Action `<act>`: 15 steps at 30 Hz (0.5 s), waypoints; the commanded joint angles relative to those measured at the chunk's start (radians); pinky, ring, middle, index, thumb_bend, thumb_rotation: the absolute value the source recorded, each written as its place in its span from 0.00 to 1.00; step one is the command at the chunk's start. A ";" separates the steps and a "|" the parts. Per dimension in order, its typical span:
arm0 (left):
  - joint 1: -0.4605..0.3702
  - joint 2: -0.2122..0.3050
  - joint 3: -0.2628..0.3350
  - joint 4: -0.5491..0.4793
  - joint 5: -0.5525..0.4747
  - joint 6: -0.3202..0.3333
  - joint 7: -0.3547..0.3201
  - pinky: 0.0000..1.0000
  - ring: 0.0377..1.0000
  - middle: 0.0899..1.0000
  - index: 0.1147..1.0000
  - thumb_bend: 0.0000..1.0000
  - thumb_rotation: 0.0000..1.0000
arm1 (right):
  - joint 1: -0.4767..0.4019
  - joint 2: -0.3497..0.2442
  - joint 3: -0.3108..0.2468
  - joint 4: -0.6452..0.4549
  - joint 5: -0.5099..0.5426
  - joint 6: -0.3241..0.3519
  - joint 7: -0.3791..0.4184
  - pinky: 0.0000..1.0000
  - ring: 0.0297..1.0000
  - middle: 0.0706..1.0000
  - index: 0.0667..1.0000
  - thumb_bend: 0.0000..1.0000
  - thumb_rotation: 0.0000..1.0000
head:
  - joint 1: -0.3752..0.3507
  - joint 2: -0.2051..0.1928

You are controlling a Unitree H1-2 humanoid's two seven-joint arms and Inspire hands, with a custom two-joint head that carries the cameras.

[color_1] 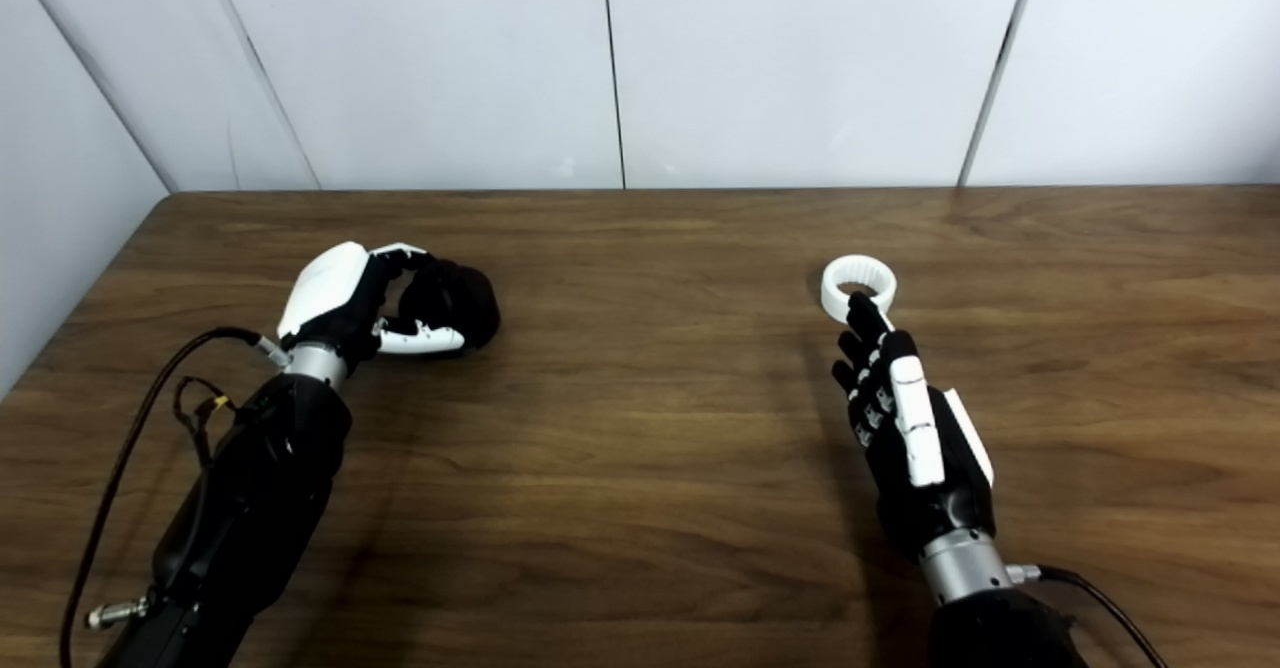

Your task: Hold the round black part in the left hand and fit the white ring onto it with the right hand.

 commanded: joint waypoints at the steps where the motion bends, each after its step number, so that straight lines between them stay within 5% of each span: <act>1: -0.003 0.016 -0.014 -0.050 0.021 -0.013 0.000 0.73 0.85 0.83 0.68 0.75 0.35 | 0.002 -0.001 -0.003 -0.042 0.012 -0.016 0.013 1.00 1.00 0.99 0.95 0.52 0.95 | 0.000 0.001; 15: 0.090 -0.018 -0.077 -0.120 0.066 -0.056 0.039 0.74 0.85 0.82 0.70 0.74 0.35 | -0.001 -0.009 -0.014 -0.062 0.009 -0.004 0.011 0.98 0.99 0.98 0.95 0.52 0.96 | -0.006 0.008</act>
